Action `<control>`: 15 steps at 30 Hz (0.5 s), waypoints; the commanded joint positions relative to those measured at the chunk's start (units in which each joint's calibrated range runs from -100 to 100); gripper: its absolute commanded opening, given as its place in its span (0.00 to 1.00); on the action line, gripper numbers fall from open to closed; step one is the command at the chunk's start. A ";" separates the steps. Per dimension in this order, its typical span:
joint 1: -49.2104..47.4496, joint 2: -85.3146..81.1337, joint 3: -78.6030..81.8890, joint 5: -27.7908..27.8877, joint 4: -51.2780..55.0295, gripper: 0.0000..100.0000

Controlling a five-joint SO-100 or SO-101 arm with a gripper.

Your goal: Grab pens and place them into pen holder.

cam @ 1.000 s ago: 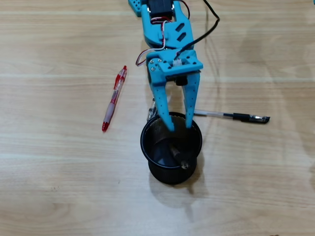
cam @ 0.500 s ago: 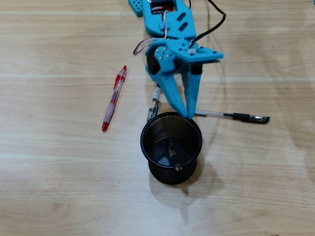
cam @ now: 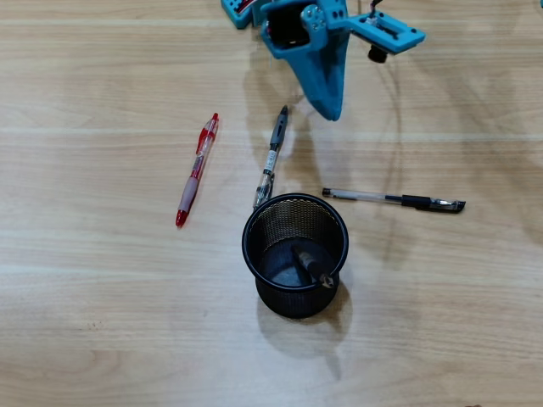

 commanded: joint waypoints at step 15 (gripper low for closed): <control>-12.50 23.83 -28.66 3.78 17.15 0.02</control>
